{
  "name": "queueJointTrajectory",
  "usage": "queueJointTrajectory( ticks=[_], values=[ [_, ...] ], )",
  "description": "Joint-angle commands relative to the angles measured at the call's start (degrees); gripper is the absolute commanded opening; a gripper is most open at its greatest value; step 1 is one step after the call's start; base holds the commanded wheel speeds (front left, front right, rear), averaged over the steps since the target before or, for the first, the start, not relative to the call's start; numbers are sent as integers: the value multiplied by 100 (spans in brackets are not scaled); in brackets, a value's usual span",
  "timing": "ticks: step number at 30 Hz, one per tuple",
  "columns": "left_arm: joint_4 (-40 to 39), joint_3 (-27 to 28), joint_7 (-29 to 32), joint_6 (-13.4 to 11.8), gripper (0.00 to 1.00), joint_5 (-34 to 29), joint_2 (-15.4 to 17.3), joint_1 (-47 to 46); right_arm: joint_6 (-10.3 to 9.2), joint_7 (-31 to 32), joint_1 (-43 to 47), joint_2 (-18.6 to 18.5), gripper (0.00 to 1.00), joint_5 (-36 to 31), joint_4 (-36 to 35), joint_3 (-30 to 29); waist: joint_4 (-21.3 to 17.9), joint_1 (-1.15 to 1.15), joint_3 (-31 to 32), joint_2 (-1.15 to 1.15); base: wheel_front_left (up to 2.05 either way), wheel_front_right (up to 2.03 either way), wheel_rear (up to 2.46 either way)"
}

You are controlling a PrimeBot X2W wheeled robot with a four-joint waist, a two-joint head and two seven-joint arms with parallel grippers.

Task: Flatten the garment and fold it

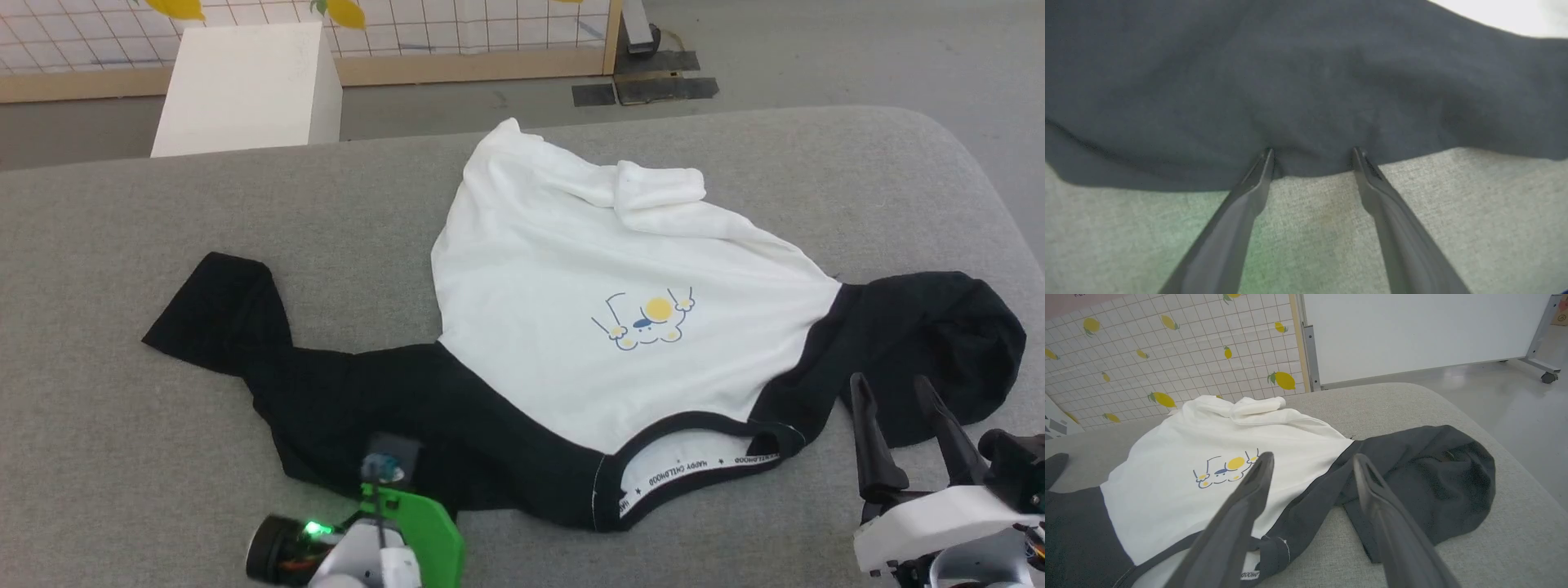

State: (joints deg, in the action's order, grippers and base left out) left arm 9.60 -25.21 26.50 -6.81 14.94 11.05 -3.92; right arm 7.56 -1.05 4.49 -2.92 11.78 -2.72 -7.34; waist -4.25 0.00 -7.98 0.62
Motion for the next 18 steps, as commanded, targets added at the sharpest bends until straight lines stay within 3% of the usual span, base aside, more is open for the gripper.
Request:
queueJointTrajectory(
  ticks=[1,5,9,18],
  values=[
    [236,-219,222,120,100,-157,87,14,-8,-44,-1,3,100,37,-3,10,14,0,-23,-62,0,0,0],
    [172,-507,376,278,100,-507,375,-110,-8,-44,-27,3,100,72,31,-11,47,0,-18,-62,0,0,0],
    [-53,-513,415,309,100,-447,464,-7,-8,-46,-18,4,100,92,44,-36,63,0,18,-62,0,0,0],
    [-886,29,306,-91,100,511,-25,639,-8,-31,29,4,100,89,62,-189,164,0,56,-62,0,0,0]
  ],
)
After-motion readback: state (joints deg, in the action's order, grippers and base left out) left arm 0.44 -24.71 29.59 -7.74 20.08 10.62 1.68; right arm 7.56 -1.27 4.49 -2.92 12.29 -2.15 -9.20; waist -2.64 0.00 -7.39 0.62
